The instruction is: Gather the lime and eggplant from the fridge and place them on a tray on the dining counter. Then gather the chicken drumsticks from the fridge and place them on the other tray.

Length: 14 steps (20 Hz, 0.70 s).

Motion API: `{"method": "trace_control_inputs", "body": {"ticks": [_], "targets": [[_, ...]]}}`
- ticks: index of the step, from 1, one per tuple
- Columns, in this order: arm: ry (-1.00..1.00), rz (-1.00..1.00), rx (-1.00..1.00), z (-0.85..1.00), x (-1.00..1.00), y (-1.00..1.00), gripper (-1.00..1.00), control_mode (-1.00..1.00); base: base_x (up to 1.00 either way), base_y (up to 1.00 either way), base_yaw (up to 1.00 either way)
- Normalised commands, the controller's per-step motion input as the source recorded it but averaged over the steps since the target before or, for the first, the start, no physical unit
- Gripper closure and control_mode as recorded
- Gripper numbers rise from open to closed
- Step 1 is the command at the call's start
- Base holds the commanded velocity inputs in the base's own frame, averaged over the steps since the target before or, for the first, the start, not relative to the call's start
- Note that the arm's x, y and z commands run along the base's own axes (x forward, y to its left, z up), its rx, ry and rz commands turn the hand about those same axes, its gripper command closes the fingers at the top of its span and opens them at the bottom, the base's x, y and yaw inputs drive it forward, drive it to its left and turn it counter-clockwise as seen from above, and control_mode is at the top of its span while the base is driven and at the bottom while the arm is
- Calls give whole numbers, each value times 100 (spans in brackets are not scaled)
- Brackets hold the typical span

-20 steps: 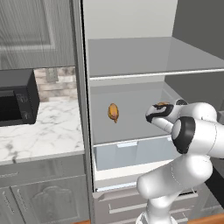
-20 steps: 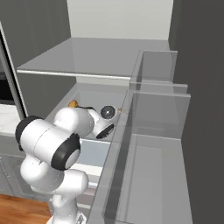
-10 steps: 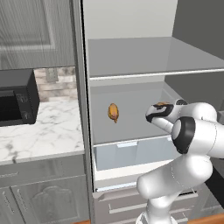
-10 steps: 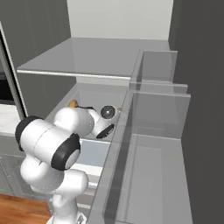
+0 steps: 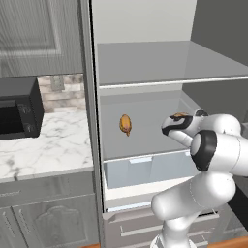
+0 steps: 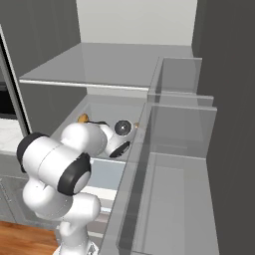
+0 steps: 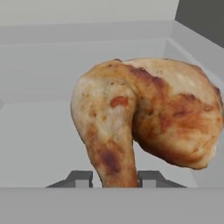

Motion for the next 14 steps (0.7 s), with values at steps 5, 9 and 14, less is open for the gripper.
{"method": "trace_control_inputs", "body": {"ticks": [5,9,14], "targets": [[0,0,0,11,0,0,100,-100,0,0,0],[0,0,0,9,-1,0,100,-100,0,0,0],[0,0,0,13,0,0,100,-100,0,0,0]]}}
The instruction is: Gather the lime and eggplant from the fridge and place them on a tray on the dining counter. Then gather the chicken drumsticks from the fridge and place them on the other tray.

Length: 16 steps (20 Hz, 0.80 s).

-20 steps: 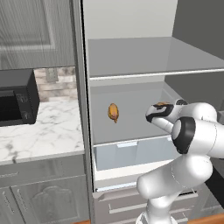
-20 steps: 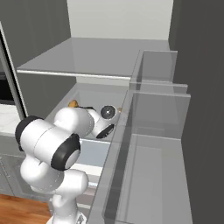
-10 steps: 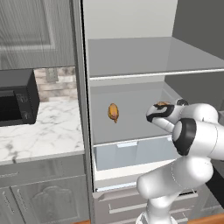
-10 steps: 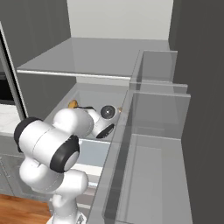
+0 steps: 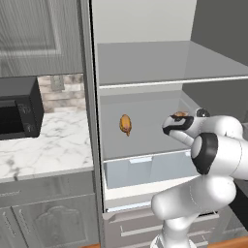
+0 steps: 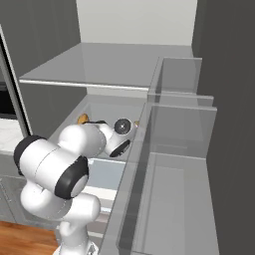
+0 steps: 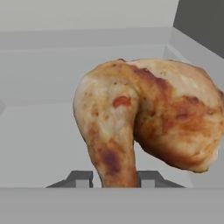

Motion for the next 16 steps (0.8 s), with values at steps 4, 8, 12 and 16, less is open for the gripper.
{"method": "trace_control_inputs", "body": {"ticks": [4,8,12,16], "targets": [[0,0,0,9,0,3,100,-100,0,0,0],[0,0,0,7,0,5,100,-100,0,0,0],[0,0,-2,7,-5,11,100,-100,0,0,0],[0,0,-3,11,-14,16,100,-100,0,0,0]]}}
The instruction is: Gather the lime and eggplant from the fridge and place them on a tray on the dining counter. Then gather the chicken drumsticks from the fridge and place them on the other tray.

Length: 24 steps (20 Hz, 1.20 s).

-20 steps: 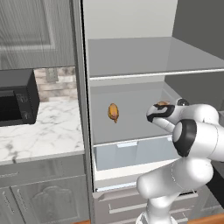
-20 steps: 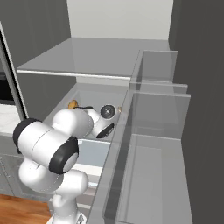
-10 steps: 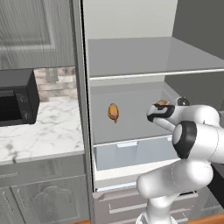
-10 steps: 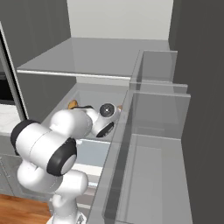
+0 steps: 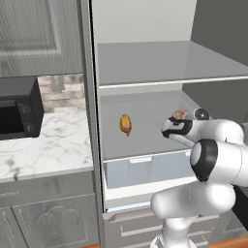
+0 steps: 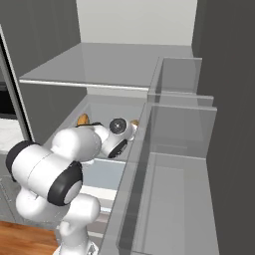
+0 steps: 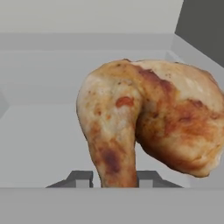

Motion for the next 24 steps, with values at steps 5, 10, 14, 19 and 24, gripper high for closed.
{"method": "trace_control_inputs", "body": {"ticks": [5,10,14,19,24], "targets": [[-2,0,-2,14,-33,16,100,-100,0,0,0],[0,0,-1,58,-39,7,100,-100,0,0,0],[11,0,0,79,-22,4,100,-100,0,0,0],[18,0,0,58,-36,0,100,-100,0,0,0],[8,0,0,15,-52,5,100,-100,0,0,0]]}}
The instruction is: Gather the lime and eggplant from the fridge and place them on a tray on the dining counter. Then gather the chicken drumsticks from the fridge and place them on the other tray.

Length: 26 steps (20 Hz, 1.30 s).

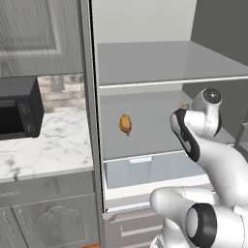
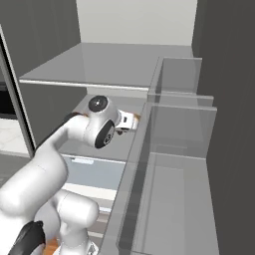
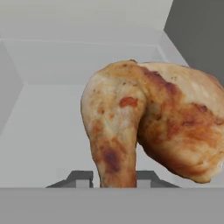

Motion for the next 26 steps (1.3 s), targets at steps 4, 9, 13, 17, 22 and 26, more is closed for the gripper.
{"method": "trace_control_inputs", "body": {"ticks": [4,9,13,17,22,26], "targets": [[0,1,0,0,-74,12,100,-100,0,0,0],[0,0,0,18,-74,24,100,-100,0,0,0],[3,0,0,51,-59,26,100,-100,0,0,0],[7,2,0,37,-66,20,100,-100,0,0,0],[8,0,0,38,-61,32,100,-100,0,0,0],[0,2,0,39,-37,55,100,-100,0,0,0]]}}
